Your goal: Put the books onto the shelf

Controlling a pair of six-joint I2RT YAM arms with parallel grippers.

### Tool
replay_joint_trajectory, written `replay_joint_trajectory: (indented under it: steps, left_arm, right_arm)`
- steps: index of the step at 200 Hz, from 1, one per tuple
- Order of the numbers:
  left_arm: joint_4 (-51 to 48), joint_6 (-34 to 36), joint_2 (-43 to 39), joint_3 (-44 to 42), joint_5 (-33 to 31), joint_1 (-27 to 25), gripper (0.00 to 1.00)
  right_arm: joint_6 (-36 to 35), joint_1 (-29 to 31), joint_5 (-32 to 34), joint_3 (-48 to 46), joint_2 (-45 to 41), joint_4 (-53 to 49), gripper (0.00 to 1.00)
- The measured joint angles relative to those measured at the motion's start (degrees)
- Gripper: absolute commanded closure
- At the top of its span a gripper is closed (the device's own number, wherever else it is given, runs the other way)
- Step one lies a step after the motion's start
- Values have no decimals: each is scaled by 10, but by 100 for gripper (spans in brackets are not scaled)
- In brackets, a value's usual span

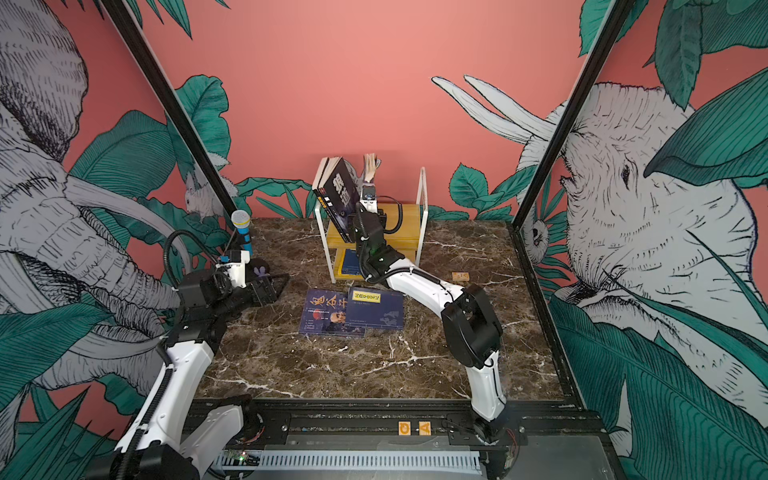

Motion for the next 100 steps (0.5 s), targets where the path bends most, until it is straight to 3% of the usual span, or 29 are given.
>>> replay_joint_trajectory:
  steps: [20, 100]
  left_arm:
    - [1, 1, 0, -2, 1, 0, 1]
    - [4, 10, 0, -4, 3, -4, 1]
  right_arm:
    - [-7, 8, 0, 3, 6, 4, 100]
    - [-23, 28, 1, 12, 19, 11, 69]
